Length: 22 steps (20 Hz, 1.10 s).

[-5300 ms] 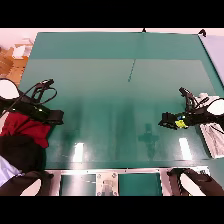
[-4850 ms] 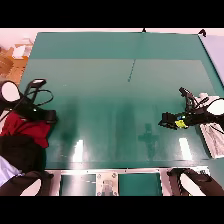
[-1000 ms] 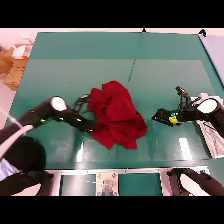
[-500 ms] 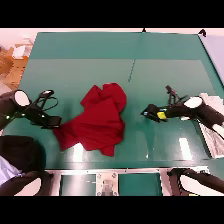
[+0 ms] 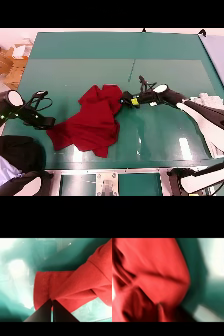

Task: Fold the shirts.

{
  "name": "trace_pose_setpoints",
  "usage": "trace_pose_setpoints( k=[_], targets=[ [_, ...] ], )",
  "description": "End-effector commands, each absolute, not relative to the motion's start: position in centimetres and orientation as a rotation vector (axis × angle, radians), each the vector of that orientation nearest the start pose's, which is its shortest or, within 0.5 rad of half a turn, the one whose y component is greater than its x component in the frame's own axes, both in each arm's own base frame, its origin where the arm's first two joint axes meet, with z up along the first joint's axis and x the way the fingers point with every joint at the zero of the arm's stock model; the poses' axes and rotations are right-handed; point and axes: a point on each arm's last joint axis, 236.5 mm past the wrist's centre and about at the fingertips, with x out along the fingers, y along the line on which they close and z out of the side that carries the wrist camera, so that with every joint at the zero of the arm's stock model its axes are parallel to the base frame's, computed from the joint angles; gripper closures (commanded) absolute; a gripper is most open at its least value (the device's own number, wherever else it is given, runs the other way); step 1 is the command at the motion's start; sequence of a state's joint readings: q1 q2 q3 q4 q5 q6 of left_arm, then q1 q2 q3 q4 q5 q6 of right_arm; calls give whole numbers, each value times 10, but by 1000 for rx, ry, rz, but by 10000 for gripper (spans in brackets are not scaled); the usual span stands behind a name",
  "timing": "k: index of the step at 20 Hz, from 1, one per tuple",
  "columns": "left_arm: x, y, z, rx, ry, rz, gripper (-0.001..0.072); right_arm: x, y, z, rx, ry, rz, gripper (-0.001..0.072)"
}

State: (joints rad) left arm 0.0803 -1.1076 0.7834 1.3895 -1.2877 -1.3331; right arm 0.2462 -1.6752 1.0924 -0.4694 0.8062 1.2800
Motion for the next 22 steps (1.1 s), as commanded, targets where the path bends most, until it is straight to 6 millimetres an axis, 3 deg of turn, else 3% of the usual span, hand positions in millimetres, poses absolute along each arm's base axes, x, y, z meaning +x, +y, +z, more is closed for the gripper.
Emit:
trace_pose_setpoints(
  k=[1,3,5,7,9,11,12,14,15,17,18,20,22],
  targets=[
    [256,-18,-54,-43,1549,-214,687,438,277,-59,806,1244,556,694],
    [275,-10,-31,-10,1485,-193,687,447,269,-25,793,1207,628,695],
    [309,-1,26,38,1334,-160,688,464,245,38,787,1097,681,696],
    [337,4,113,72,1121,-129,687,471,210,130,753,914,725,695],
    [346,4,219,99,870,-104,687,454,174,229,685,723,759,695],
    [336,3,324,123,605,-79,687,417,146,312,593,559,773,695],
    [320,1,374,126,477,-65,687,396,136,344,544,487,770,695],
    [285,-2,447,137,282,-47,687,355,119,399,453,344,732,695],
    [268,-3,472,142,211,-41,687,339,112,416,415,291,704,695],
    [248,-5,495,146,140,-37,687,311,104,438,351,214,648,694],
    [247,-5,494,146,146,-38,687,300,102,442,308,193,618,694],
    [253,-5,479,142,197,-43,687,286,102,437,249,208,587,694],
    [273,-3,450,133,279,-50,687,282,106,415,249,283,606,694]
  ],
)
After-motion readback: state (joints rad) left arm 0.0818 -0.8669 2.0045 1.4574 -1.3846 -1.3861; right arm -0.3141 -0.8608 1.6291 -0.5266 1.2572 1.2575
